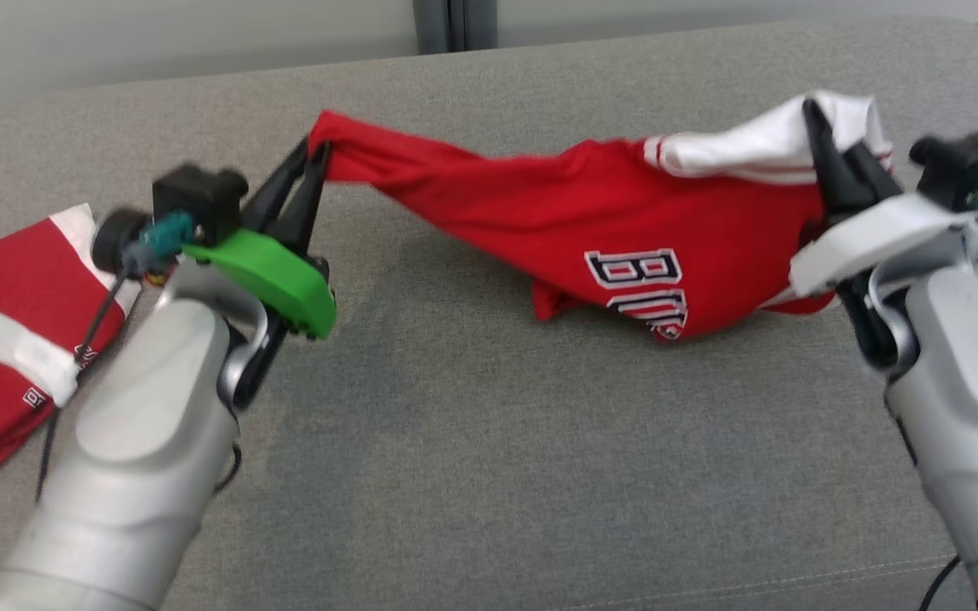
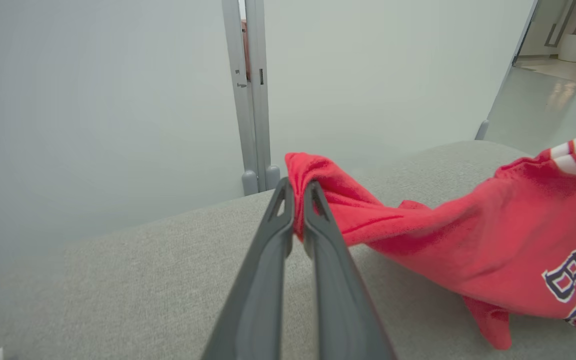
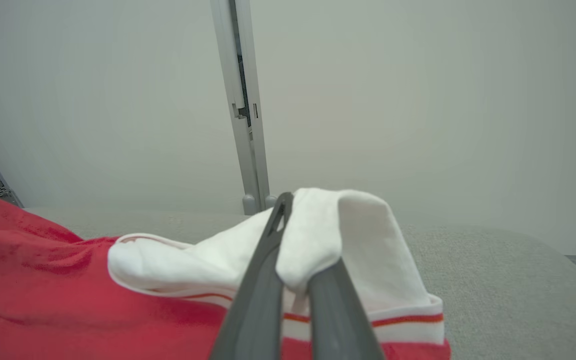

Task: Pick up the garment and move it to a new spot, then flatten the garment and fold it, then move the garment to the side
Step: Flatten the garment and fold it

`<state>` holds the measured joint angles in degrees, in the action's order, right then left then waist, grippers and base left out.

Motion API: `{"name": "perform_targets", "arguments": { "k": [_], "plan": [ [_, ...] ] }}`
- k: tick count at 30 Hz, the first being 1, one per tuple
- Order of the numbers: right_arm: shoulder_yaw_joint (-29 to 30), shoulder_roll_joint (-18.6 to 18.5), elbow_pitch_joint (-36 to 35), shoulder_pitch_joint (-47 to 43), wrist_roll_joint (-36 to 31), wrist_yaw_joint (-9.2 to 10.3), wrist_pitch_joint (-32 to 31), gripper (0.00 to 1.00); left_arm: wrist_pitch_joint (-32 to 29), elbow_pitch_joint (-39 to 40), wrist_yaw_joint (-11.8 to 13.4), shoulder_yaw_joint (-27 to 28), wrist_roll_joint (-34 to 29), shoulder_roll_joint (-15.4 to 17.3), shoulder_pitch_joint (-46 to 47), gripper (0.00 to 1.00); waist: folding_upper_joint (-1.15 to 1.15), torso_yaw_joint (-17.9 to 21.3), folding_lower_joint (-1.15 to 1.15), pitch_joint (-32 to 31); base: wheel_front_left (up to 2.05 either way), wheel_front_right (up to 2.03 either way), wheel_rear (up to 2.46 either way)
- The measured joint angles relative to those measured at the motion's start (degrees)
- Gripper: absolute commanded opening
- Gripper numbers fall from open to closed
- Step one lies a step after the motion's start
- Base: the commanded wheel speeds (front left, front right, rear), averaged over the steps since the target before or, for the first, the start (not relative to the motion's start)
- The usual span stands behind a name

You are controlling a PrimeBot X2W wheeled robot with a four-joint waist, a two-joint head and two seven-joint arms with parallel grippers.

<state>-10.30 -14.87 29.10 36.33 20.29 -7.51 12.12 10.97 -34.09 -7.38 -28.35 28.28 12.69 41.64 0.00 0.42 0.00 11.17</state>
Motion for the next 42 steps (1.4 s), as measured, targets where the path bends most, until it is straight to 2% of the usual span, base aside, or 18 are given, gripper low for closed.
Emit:
{"name": "perform_targets", "arguments": {
  "k": [3,7,14,18,22,29,34,38,42],
  "plan": [
    [-0.8,-1.4,3.4,10.7,2.0,0.0,-1.5,0.0,-2.7,-1.6,0.0,-2.1,1.3,1.4,10.0,0.0,0.0,-0.3,0.0,2.0,0.0,0.0,0.0],
    [-2.2,-2.6,9.0,25.8,3.2,0.0,-3.5,0.0,-5.2,-5.1,0.0,-3.1,4.5,1.8,24.1,0.0,0.0,-0.6,0.0,5.2,0.0,0.0,0.0],
    [-1.9,-1.3,19.6,50.5,4.6,0.0,-2.7,0.0,-5.5,-13.0,0.0,-4.1,8.1,2.1,46.1,0.0,0.0,-0.2,-0.01,10.3,0.0,0.0,0.0],
    [-3.7,-1.0,23.7,58.1,4.2,0.0,-1.5,0.0,-5.8,-17.7,0.0,-4.9,8.5,2.6,52.7,0.0,0.0,1.2,-0.01,10.9,0.0,0.0,0.0],
    [-6.0,-1.2,26.0,63.3,4.4,0.01,-1.2,0.0,-4.2,-19.3,0.0,-5.3,9.4,1.3,57.7,0.0,0.0,1.8,0.0,11.5,0.0,0.0,0.0],
    [-11.5,-1.1,26.4,58.5,8.9,-0.02,0.6,0.0,0.4,-20.4,0.0,-7.6,12.5,1.0,53.8,0.0,0.0,2.0,-0.01,14.1,0.0,0.0,0.0],
    [-15.9,-3.2,21.1,46.9,12.0,-0.02,2.2,0.0,3.3,-19.5,0.0,-8.9,14.7,1.5,43.2,0.0,0.0,2.0,-0.01,14.5,0.0,0.0,0.0],
    [-17.2,-6.7,14.7,35.4,15.3,-0.02,2.6,0.0,3.9,-15.7,0.2,-6.4,15.5,1.4,33.4,0.0,0.0,1.7,-0.01,13.2,0.0,0.0,0.0],
    [-17.8,-9.8,8.3,23.7,16.0,-0.02,2.7,0.0,4.1,-6.9,2.7,-1.3,13.9,1.7,21.7,0.0,0.0,1.4,0.0,11.3,0.0,0.0,0.0]
  ]
}}
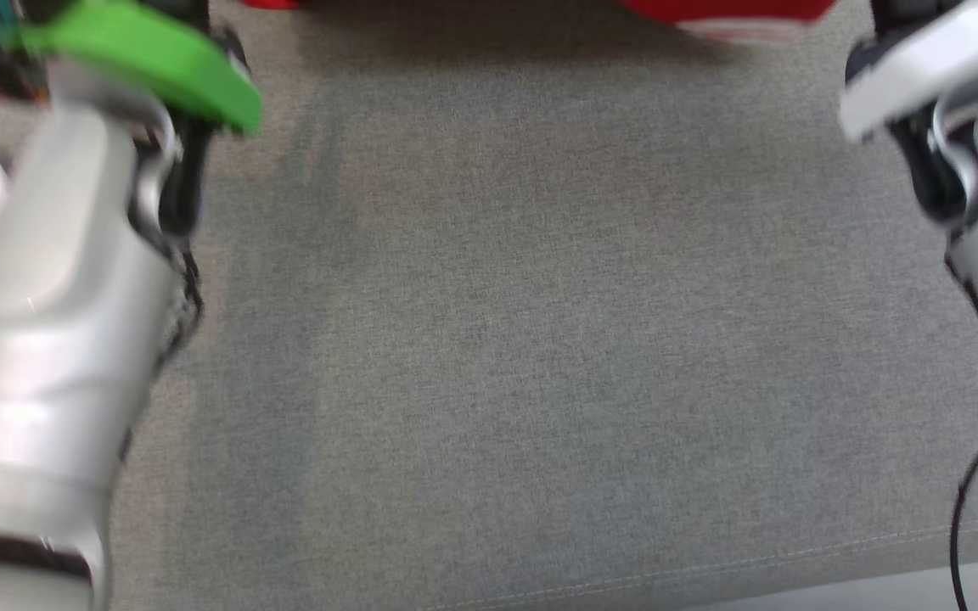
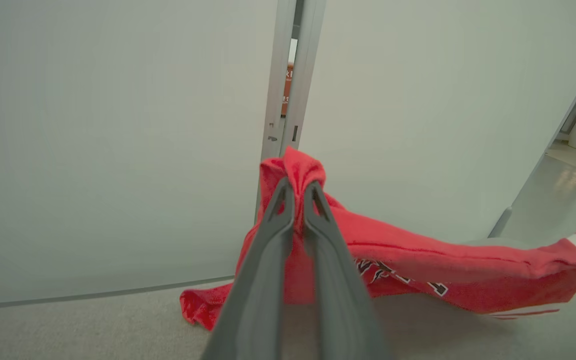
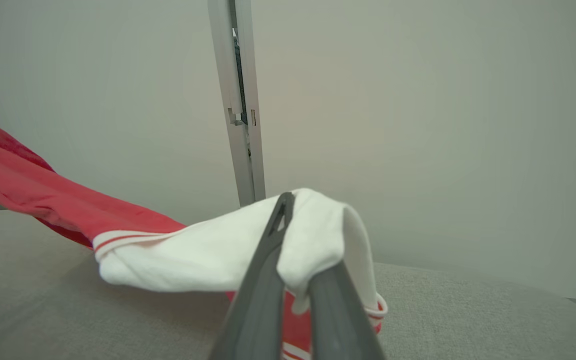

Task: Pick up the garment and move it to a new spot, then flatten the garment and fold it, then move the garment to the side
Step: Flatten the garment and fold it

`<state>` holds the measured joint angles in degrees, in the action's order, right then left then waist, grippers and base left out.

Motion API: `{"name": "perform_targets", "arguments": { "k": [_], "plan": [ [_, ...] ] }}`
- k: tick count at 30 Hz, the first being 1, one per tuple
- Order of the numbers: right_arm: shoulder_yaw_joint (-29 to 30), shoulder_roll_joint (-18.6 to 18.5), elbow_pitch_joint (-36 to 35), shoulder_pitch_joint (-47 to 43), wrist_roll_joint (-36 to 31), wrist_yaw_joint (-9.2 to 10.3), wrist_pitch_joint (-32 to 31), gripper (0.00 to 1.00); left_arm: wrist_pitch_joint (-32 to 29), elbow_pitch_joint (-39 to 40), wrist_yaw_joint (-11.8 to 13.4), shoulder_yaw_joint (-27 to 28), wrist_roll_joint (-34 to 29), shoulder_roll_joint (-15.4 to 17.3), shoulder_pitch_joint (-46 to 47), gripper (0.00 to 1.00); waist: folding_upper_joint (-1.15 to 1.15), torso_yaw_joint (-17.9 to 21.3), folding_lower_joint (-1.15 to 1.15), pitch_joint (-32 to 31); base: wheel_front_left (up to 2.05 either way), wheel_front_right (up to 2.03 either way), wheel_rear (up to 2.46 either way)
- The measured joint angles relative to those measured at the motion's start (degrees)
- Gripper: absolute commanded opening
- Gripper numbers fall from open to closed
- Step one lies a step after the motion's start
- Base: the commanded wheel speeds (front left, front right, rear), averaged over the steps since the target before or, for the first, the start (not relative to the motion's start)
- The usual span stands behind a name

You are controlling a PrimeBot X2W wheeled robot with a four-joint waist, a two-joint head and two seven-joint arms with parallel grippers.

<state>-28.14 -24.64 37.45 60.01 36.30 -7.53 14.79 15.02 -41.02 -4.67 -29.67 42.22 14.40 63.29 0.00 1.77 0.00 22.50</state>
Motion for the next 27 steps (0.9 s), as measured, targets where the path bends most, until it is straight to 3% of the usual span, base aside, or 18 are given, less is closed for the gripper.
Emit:
{"name": "perform_targets", "arguments": {
  "k": [4,9,16,27],
  "plan": [
    [2.5,-1.6,-5.8,-11.7,1.5,0.0,0.0,0.0,0.0,8.6,2.3,4.3,-2.3,-1.0,-14.0,0.0,0.0,-0.3,0.0,-2.1,0.0,0.0,0.0],
    [6.8,-0.9,-12.1,-25.0,2.2,0.0,-0.4,0.0,0.0,16.5,3.8,8.5,-4.3,-3.2,-27.7,0.0,0.0,-0.7,0.0,-4.4,0.0,0.0,0.0],
    [15.0,3.0,-18.3,-41.9,0.8,0.0,-2.4,0.0,0.0,21.3,4.2,11.8,-7.1,-6.8,-42.5,0.0,0.0,-1.1,0.0,-7.4,0.0,0.0,0.0],
    [24.9,11.0,-29.0,-62.4,-4.2,-0.01,-10.0,0.0,0.0,22.8,3.1,14.6,-9.1,-8.5,-57.1,0.0,0.0,-1.3,0.01,-12.6,0.0,0.0,0.0]
  ]
}}
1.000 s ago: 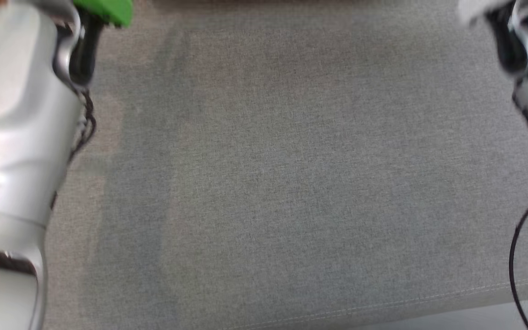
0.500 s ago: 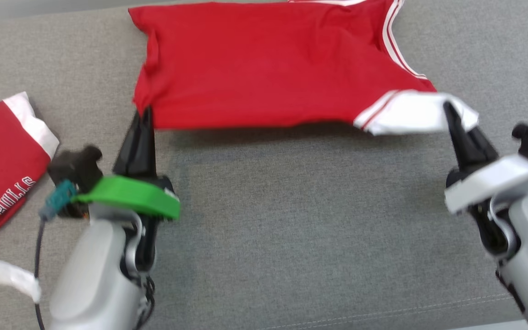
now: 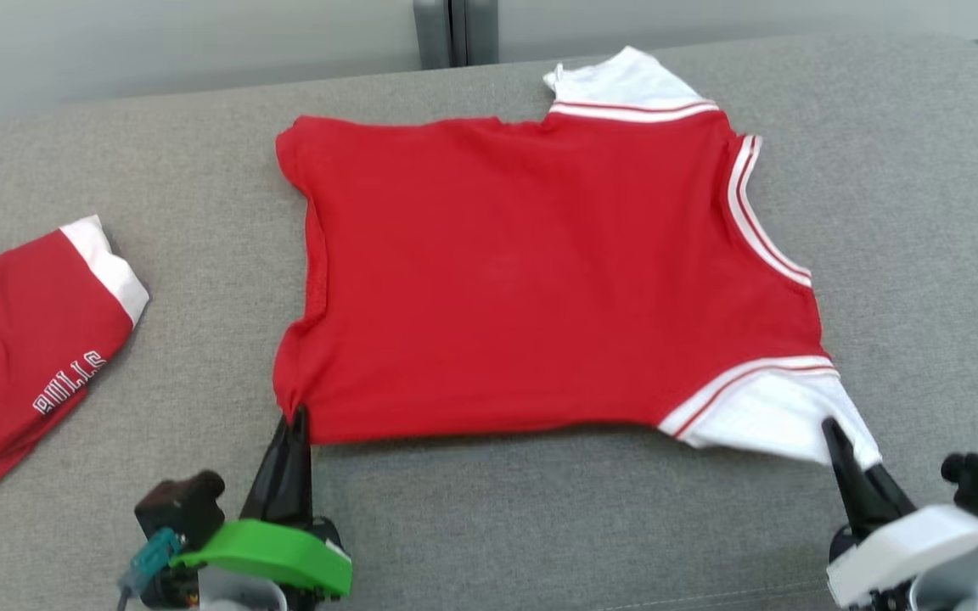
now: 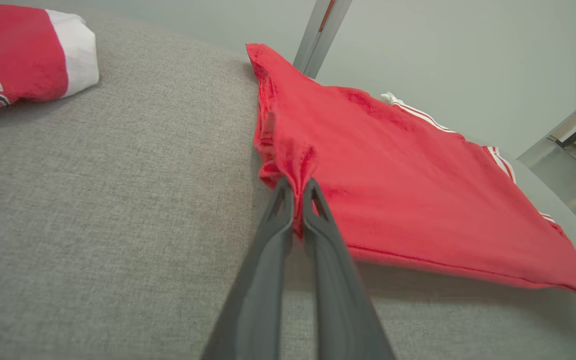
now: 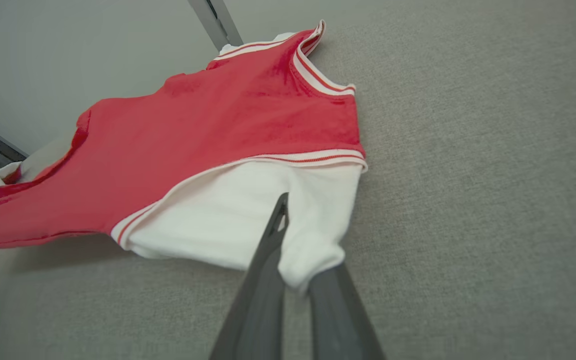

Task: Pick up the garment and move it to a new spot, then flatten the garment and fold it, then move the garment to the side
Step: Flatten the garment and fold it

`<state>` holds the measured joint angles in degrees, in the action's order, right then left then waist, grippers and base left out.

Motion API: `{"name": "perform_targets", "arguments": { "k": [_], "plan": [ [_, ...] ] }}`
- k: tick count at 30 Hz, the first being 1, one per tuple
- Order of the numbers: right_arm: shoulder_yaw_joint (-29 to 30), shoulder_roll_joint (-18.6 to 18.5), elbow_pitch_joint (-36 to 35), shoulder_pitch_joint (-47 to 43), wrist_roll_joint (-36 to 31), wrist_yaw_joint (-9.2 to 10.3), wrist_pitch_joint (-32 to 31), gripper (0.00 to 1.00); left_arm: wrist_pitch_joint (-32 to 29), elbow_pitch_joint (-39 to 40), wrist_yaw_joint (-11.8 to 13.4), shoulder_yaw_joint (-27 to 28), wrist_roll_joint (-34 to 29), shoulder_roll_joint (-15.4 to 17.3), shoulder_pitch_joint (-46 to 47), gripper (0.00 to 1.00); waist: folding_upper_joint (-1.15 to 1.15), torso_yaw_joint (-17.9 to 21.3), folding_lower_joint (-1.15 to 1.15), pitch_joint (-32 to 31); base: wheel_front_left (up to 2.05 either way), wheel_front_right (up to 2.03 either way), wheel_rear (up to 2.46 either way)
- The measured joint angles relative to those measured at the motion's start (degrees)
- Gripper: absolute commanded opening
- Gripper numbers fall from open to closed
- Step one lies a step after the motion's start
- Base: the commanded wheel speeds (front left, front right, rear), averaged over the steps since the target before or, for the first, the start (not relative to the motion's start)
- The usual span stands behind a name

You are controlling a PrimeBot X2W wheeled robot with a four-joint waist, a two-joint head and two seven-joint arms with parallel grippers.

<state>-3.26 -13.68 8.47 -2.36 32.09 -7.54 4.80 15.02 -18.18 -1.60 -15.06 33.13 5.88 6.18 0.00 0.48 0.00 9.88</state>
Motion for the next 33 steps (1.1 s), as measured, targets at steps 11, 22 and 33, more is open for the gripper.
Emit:
{"name": "perform_targets", "arguments": {
  "k": [11,22,33],
  "plan": [
    [5.8,4.9,-7.5,-8.9,-2.9,0.0,-6.9,0.0,0.0,-0.1,-0.9,0.5,-1.0,-1.3,-5.3,0.0,0.0,-0.5,0.0,-2.6,0.0,0.0,0.0],
    [6.4,6.1,-8.1,-6.5,-4.5,0.01,-9.8,0.0,0.0,-1.4,-1.8,0.5,-1.4,-2.2,-5.4,0.0,0.0,-1.2,0.0,-3.6,0.0,0.0,0.0],
    [6.5,3.8,-3.6,3.9,-5.4,0.01,-12.4,0.0,0.0,-3.8,-2.2,-0.9,-1.4,-2.7,0.8,0.0,0.0,-2.1,0.0,-2.3,0.0,0.0,0.0]
  ]
}}
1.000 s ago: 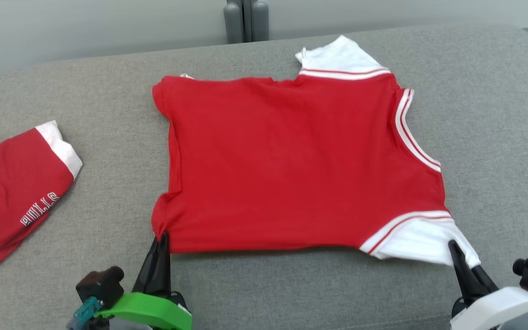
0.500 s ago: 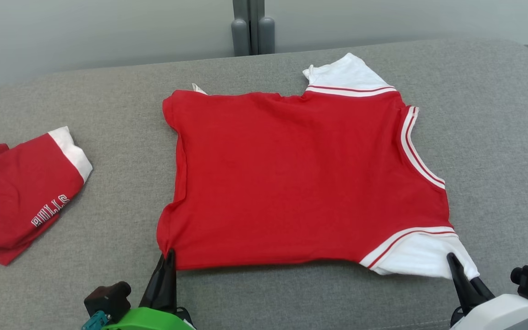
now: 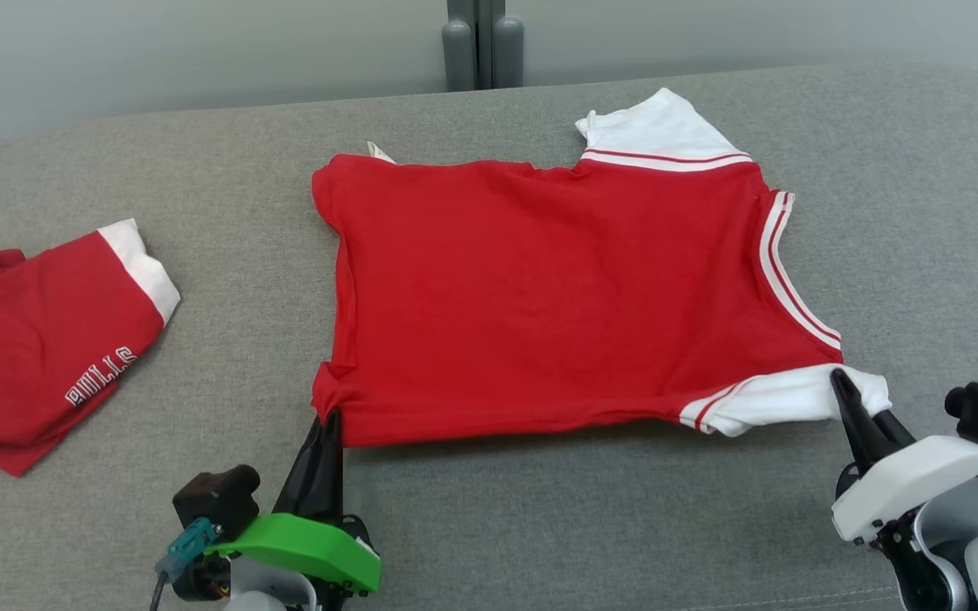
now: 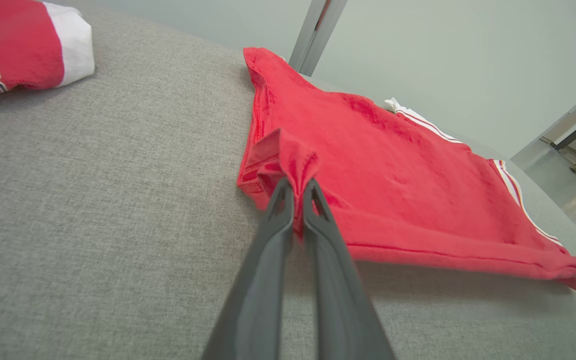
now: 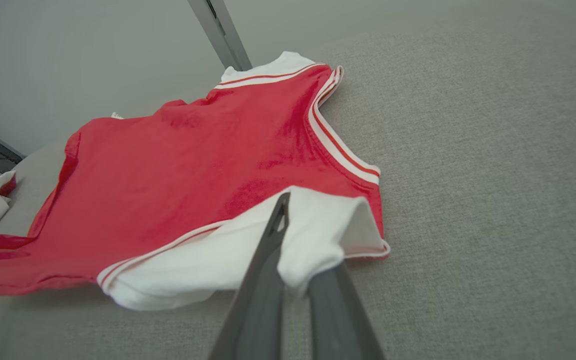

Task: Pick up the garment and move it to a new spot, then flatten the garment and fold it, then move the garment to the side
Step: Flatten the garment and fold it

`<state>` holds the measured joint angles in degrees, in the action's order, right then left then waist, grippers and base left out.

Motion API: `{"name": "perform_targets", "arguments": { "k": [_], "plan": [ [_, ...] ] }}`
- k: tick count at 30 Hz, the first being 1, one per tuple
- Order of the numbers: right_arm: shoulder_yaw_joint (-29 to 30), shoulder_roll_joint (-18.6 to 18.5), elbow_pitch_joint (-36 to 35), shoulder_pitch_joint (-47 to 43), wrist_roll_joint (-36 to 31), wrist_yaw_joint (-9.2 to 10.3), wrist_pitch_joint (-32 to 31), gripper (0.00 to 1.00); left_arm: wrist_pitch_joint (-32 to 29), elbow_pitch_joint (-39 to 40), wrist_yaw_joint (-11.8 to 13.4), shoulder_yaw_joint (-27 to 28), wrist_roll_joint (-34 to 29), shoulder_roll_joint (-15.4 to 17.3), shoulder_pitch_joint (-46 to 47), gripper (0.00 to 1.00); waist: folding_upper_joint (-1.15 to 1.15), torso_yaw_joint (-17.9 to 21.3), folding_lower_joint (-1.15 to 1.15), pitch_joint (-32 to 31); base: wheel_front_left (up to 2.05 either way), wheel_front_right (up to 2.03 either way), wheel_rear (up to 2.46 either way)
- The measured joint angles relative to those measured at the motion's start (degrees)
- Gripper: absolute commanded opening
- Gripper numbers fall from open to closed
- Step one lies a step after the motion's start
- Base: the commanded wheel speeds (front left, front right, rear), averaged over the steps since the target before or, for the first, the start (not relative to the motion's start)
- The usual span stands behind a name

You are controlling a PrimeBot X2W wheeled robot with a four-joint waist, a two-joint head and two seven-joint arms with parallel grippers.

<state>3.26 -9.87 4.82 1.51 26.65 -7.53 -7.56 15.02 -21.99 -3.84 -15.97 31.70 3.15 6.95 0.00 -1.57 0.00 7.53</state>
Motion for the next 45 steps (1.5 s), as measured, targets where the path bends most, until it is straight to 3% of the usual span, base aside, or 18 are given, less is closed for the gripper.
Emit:
{"name": "perform_targets", "arguments": {
  "k": [20,21,22,23,24,25,34,40,45],
  "plan": [
    [-4.0,-1.9,20.2,21.2,-0.2,0.0,0.5,0.0,-3.8,-10.6,-0.3,-3.3,-0.6,0.1,16.5,0.0,0.0,-0.7,0.0,4.9,0.0,0.0,0.0],
    [-4.2,-1.9,21.6,22.5,-0.1,0.0,0.7,0.0,-3.8,-11.6,-0.5,-3.4,-0.6,0.2,17.4,0.01,0.0,-0.8,0.0,5.2,0.0,0.0,0.0],
    [-4.2,-1.8,22.7,23.5,0.0,0.0,1.0,0.0,-3.8,-12.4,-0.5,-3.5,-0.7,0.3,18.2,0.24,0.0,-0.8,0.0,5.5,0.0,0.0,0.0],
    [-4.4,-1.7,24.1,24.8,0.1,0.0,1.6,0.12,-3.7,-13.4,-0.5,-3.6,-1.0,0.5,19.1,0.47,0.0,-0.8,0.0,5.7,0.0,0.0,0.0],
    [-4.6,-1.7,25.3,25.9,0.3,0.0,2.5,0.95,-3.3,-14.2,-0.5,-3.6,-1.1,0.5,19.8,1.0,0.0,-0.8,0.0,5.9,0.0,0.0,0.0],
    [-4.8,-1.7,26.3,26.7,0.5,0.0,3.1,1.0,-3.1,-14.9,-0.5,-3.7,-1.2,0.5,20.4,1.0,0.0,-0.8,0.0,6.1,0.0,0.0,0.0],
    [-8.3,-4.3,31.6,26.1,1.5,0.0,12.9,1.0,-0.3,-17.5,-1.1,-3.6,-2.6,0.4,20.1,1.0,0.0,-1.1,0.0,4.8,0.0,0.0,0.0],
    [-10.5,-6.7,32.4,20.6,2.4,0.0,14.8,1.0,-0.1,-18.2,-1.1,-4.5,-4.1,0.5,15.8,1.0,0.0,-0.8,0.0,3.5,0.0,0.0,0.0],
    [-11.5,-7.4,33.0,19.6,2.7,0.0,15.7,1.0,-0.1,-18.6,0.4,-5.3,-7.7,2.0,15.3,1.0,0.0,0.1,0.0,3.8,0.0,0.0,0.0]
  ]
}}
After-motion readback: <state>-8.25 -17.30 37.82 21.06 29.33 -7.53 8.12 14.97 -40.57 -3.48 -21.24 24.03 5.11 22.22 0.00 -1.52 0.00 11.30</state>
